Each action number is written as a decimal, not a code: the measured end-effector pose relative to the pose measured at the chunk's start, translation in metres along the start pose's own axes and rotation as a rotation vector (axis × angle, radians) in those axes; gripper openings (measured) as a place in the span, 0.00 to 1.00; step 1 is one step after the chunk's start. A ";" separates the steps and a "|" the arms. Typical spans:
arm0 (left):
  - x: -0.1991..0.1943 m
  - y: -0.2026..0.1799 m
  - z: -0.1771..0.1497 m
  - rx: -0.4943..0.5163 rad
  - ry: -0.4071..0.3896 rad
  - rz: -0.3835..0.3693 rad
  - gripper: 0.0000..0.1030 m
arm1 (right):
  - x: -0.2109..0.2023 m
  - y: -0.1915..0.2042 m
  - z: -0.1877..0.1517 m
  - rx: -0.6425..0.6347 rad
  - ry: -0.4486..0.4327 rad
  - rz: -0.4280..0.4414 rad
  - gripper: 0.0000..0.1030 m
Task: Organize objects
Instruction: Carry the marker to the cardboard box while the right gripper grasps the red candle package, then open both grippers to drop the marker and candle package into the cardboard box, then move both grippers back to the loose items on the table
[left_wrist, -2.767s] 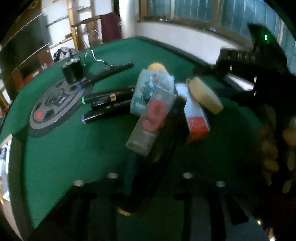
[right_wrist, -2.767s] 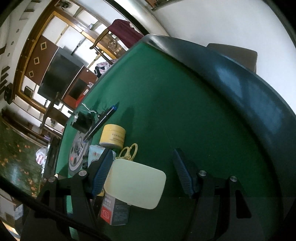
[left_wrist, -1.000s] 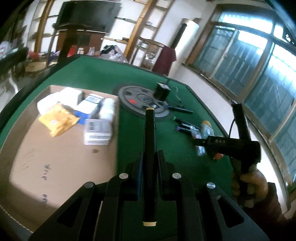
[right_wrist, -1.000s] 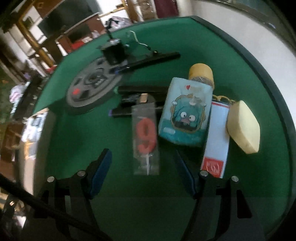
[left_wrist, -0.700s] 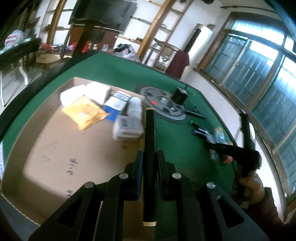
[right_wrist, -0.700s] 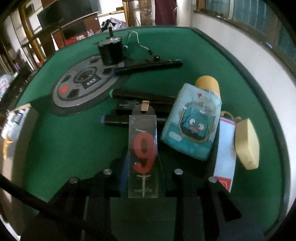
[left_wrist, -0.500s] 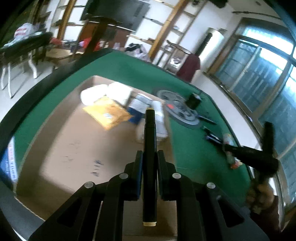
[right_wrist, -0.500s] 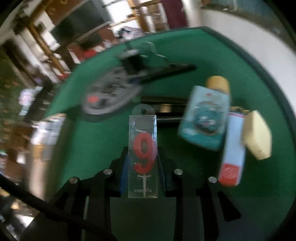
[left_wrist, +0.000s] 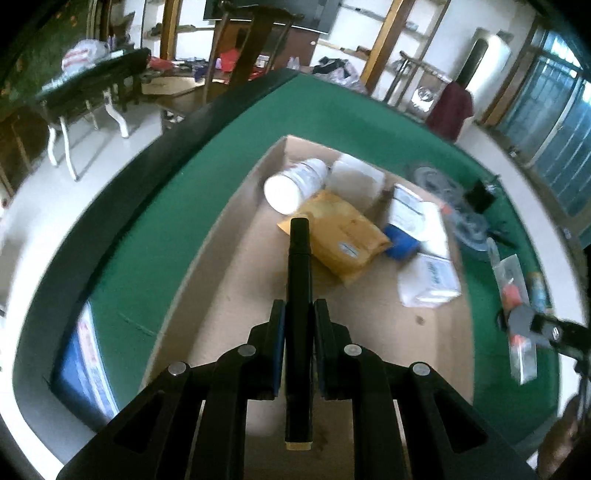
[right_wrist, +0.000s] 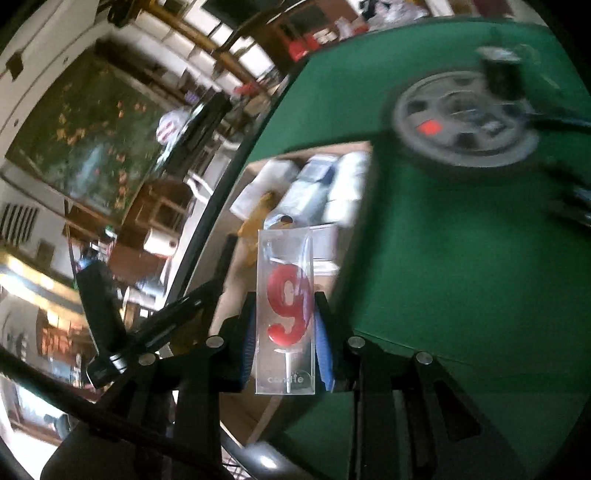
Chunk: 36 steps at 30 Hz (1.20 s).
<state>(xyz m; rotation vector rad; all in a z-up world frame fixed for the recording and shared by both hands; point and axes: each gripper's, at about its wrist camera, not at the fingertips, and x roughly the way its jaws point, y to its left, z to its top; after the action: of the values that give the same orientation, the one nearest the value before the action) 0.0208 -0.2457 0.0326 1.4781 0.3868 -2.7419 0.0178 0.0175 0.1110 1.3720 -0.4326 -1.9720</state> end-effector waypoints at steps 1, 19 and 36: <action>0.004 -0.001 0.005 0.012 0.003 0.018 0.11 | 0.011 0.006 0.002 -0.001 0.020 0.005 0.25; 0.019 0.023 0.022 -0.130 -0.012 -0.021 0.47 | 0.081 0.032 0.013 -0.119 0.078 -0.293 0.30; -0.084 -0.031 -0.005 -0.201 -0.320 -0.143 0.65 | -0.069 -0.021 -0.012 -0.077 -0.285 -0.413 0.53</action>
<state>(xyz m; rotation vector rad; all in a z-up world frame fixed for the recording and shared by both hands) 0.0679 -0.2240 0.1056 0.9813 0.7552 -2.8748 0.0360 0.0819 0.1410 1.2055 -0.2065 -2.5105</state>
